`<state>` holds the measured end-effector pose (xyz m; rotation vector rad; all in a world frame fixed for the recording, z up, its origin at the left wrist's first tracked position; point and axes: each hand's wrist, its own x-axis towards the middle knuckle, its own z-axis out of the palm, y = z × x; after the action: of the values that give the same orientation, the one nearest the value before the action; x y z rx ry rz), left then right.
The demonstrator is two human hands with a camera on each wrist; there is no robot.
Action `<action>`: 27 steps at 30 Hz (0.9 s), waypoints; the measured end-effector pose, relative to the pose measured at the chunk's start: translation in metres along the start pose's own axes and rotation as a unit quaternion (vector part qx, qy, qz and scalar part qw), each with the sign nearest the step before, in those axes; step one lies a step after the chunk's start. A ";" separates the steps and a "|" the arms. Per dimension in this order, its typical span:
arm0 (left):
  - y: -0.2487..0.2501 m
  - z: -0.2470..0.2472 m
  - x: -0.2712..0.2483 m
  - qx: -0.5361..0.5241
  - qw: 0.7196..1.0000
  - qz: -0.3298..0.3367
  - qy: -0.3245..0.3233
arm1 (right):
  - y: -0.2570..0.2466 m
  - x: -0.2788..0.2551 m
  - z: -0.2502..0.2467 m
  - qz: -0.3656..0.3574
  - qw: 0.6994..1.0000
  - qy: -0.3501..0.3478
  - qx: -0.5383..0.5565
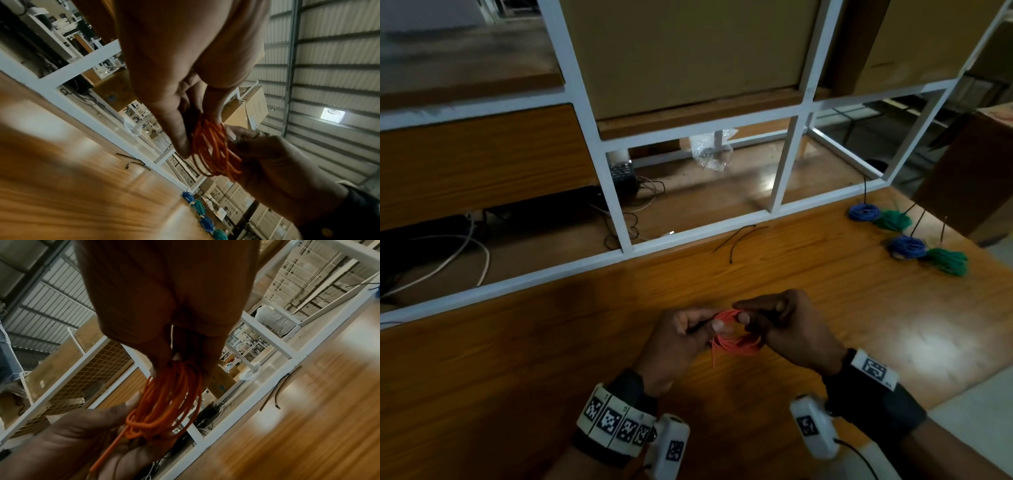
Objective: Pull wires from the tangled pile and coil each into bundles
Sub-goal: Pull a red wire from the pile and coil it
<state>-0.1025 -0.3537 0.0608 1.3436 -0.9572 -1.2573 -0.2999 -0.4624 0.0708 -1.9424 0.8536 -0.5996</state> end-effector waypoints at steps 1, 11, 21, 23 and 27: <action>0.000 -0.001 0.002 0.000 1.000 -0.004 0.009 | 0.000 0.003 0.001 -0.001 1.000 0.001 0.007; -0.018 0.019 0.068 -0.041 0.966 -0.006 0.254 | 0.055 0.104 -0.057 0.107 0.990 -0.035 0.082; -0.012 0.048 0.113 -0.044 0.893 -0.014 0.448 | 0.139 0.216 -0.046 0.252 0.967 -0.020 -0.036; -0.010 0.046 0.115 -0.030 0.893 -0.009 0.449 | 0.134 0.224 -0.032 0.230 0.970 -0.025 -0.070; -0.008 0.029 0.116 -0.024 0.898 -0.012 0.439 | 0.121 0.226 -0.009 0.217 0.962 -0.045 -0.161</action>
<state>-0.1152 -0.4699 0.0338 1.6495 -0.2608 -0.5461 -0.1995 -0.6826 -0.0152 -1.9571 1.3338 -0.1129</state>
